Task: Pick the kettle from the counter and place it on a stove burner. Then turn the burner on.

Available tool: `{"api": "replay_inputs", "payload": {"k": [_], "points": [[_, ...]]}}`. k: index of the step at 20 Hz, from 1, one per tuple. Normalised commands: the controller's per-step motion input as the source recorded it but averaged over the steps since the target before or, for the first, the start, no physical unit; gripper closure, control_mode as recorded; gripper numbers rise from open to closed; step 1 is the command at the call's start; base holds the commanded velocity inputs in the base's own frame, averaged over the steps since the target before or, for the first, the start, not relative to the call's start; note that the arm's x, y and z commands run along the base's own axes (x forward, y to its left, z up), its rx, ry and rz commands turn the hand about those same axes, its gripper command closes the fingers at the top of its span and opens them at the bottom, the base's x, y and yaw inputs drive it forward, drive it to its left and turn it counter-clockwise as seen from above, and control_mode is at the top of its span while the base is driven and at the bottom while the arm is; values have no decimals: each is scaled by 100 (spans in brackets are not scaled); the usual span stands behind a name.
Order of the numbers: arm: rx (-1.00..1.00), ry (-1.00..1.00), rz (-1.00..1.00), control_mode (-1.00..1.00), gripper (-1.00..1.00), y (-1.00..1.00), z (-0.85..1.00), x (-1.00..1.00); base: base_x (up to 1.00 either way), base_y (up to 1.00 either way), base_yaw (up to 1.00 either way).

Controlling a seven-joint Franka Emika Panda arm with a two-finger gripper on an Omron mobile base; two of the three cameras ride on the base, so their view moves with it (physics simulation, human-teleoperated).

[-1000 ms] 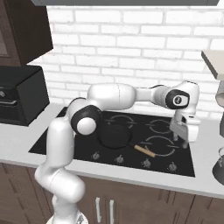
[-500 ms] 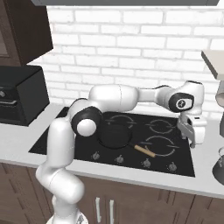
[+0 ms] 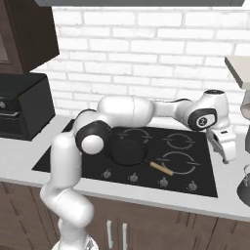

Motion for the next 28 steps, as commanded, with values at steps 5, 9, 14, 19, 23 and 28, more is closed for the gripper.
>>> {"api": "replay_inputs", "payload": {"k": [5, 9, 14, 19, 23, 28], "points": [[-38, 0, 0, -100, -100, -8, 0, 14, 0, 0, 0], [-27, 0, 2, -100, -100, -11, 0, 26, 0, 0, 0], [4, 3, 0, -100, -100, -37, 10, 5, 0, 0, 0], [11, 0, 0, -100, -100, -52, 19, 7, 0, 0, 0], [7, 3, 0, -100, -100, -50, 25, 19, 0, 0, 0], [3, 2, 0, -100, -100, -37, -6, 27, 0, 0, 0]]}}
